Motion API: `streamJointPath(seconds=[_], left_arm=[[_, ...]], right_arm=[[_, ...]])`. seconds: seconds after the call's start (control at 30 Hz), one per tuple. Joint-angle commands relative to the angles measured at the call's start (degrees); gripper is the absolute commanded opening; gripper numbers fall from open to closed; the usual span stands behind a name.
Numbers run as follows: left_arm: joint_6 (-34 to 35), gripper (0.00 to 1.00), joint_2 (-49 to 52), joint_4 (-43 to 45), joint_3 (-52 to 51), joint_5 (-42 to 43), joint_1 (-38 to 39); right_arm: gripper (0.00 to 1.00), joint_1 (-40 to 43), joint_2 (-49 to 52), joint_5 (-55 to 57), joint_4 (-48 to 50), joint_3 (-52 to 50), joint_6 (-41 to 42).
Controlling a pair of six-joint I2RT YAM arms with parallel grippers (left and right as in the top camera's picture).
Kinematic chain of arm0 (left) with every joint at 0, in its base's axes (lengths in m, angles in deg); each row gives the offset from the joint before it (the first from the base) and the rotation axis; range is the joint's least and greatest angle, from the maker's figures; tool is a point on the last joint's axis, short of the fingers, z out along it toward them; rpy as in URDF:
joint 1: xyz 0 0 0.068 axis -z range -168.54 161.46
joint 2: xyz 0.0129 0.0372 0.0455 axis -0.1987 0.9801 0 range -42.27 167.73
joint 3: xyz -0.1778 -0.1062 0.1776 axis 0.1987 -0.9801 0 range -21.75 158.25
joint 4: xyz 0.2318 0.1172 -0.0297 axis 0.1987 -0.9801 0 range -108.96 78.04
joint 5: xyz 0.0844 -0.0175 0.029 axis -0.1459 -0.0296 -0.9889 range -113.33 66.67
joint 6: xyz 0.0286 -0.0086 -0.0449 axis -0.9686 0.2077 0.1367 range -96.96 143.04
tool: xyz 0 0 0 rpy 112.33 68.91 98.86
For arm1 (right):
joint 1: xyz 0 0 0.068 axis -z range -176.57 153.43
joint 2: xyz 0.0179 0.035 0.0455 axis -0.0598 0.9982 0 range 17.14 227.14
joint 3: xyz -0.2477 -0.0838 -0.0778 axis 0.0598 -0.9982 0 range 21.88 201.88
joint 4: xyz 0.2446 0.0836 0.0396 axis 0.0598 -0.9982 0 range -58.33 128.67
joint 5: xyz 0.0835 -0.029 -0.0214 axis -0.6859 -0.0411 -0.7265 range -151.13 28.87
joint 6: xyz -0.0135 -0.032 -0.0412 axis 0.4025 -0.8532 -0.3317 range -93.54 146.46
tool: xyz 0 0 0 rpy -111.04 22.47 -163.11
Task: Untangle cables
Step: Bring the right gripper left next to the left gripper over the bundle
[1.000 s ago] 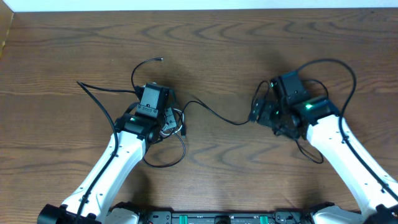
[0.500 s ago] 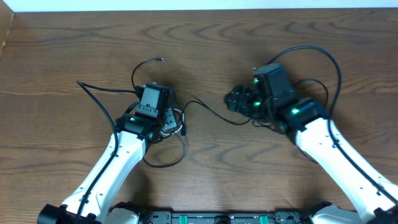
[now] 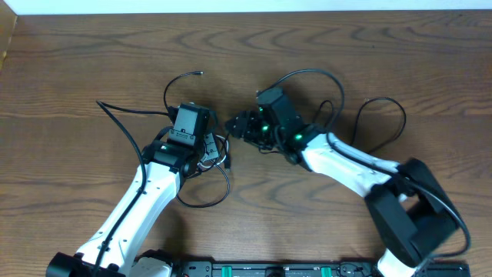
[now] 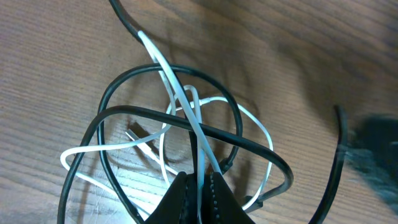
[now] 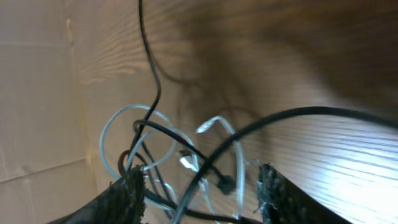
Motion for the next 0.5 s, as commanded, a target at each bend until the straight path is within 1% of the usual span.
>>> streamJointPath(seconds=[0.0,0.1,0.13,0.23,0.4,0.47], left_arm=[[-1.05,0.08,0.22,0.15,-0.83,-0.11,-0.24],[-1.03,0.08,0.22,0.13,-0.83,-0.11,-0.24],[-1.05,0.08,0.22,0.13,-0.83,-0.11,-0.24],[-1.03,0.08,0.22,0.13,-0.83,-0.13,-0.24],[-1.01,0.09,0.22,0.11,-0.83,-0.13,-0.24],[-1.01,0.16,0.22,0.11,-0.83,-0.13,-0.24]], right_arm=[[0.51,-0.9,2.67,-2.71,1.88,0.13,5.27],[0.36,-1.07,4.15,-2.73,2.16,0.13,5.7],[0.29,-1.07,4.24,-2.71,1.97,0.13,5.46],[0.01,-1.01,4.24,-2.23,1.18,0.13,2.75],[0.01,-0.96,4.24,-1.86,0.13,0.13,1.07],[0.01,-0.96,4.24,-1.86,-0.17,0.13,1.01]])
